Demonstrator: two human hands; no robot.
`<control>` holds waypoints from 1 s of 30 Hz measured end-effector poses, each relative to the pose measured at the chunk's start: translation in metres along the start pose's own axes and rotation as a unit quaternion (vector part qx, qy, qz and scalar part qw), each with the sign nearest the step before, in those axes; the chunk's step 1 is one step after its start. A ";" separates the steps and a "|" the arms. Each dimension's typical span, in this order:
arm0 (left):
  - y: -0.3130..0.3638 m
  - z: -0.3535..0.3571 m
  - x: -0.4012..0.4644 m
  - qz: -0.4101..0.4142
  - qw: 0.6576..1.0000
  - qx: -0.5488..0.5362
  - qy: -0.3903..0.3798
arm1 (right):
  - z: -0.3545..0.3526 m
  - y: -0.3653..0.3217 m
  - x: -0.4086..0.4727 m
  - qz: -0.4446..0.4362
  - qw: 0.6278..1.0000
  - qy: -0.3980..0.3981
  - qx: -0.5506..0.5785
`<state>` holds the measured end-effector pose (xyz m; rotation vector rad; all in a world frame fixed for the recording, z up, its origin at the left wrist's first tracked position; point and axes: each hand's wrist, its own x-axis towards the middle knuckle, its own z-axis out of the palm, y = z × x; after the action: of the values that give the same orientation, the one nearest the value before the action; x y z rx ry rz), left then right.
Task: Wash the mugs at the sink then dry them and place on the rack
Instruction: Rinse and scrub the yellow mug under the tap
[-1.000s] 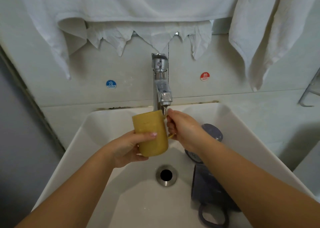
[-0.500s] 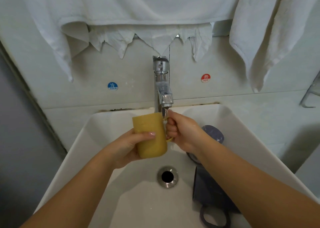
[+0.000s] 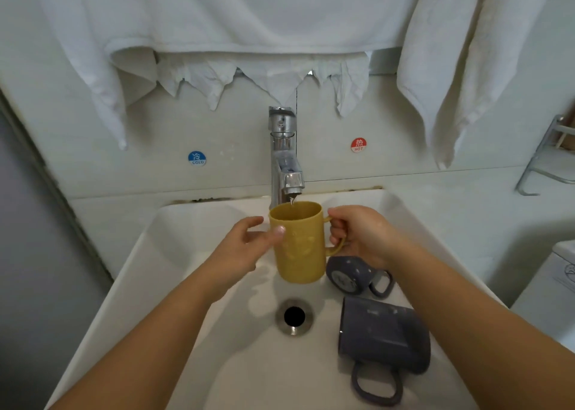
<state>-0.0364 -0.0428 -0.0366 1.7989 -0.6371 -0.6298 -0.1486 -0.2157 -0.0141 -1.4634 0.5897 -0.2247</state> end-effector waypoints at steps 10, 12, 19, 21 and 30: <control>0.006 -0.014 0.002 -0.035 0.993 -0.059 0.095 | -0.005 0.010 -0.005 -0.020 0.999 -0.029 -0.008; 0.007 -0.013 0.002 -0.030 0.994 -0.048 0.089 | -0.002 0.010 -0.004 -0.026 0.999 -0.017 0.010; -0.004 -0.012 0.000 0.031 0.999 0.023 0.015 | -0.005 0.010 -0.003 -0.043 0.999 0.014 -0.004; -0.008 -0.009 0.000 0.035 0.997 0.063 -0.014 | -0.004 0.010 -0.004 -0.050 0.999 0.009 -0.014; -0.009 0.004 0.001 0.041 0.993 0.095 -0.055 | -0.001 0.010 -0.004 -0.063 0.998 -0.003 0.020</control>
<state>-0.0377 -0.0438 -0.0462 1.9133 -0.8658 -0.6339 -0.1546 -0.2129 -0.0231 -1.4628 0.4848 -0.3295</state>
